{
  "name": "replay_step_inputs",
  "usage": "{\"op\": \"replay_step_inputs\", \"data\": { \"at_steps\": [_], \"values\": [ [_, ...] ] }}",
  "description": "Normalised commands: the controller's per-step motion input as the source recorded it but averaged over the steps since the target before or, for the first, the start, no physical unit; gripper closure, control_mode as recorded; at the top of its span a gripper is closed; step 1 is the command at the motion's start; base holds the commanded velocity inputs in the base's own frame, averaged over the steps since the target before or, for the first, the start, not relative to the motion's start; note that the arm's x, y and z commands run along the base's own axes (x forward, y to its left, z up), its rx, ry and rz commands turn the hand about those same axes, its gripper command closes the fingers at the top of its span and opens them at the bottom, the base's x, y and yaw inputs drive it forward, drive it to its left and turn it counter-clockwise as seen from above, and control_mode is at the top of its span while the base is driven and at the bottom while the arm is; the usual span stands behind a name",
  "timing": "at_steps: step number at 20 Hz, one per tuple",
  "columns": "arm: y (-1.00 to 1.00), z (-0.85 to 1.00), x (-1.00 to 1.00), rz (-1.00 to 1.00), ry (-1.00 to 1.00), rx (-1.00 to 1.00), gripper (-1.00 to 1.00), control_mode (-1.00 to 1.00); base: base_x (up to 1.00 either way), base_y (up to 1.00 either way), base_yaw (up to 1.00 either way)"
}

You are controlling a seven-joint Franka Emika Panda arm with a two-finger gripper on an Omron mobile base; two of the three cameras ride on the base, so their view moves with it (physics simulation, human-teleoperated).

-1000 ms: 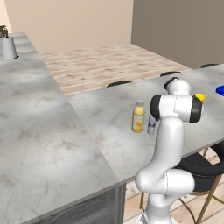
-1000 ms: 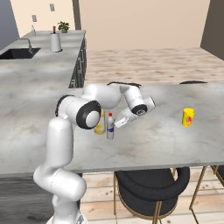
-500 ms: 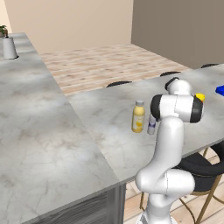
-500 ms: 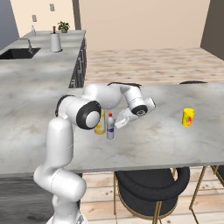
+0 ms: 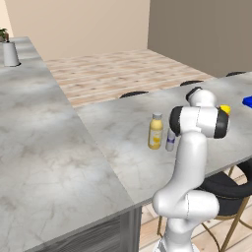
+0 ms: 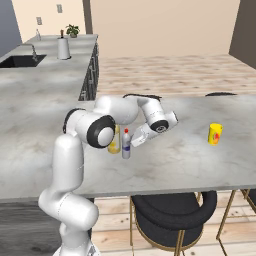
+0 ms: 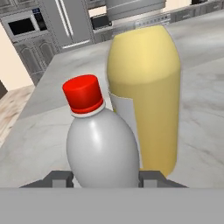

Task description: Place the drinks on the dining counter in a tight cluster.

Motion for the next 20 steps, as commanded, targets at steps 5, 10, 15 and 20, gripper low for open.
{"op": "replay_step_inputs", "data": {
  "at_steps": [5,10,15,20],
  "values": [
    [0.00,0.00,0.00,0.00,0.00,0.00,-1.00,-1.00,0.00,0.00,0.00],
    [-0.01,0.00,0.00,0.00,0.00,0.00,-1.00,-1.00,0.00,0.00,0.00],
    [-0.04,0.00,-0.01,0.00,0.00,0.00,-1.00,-1.00,0.00,0.00,0.00],
    [0.00,0.26,-0.03,-0.06,-0.05,0.00,-1.00,-1.00,0.00,0.00,0.00]
  ]
}}
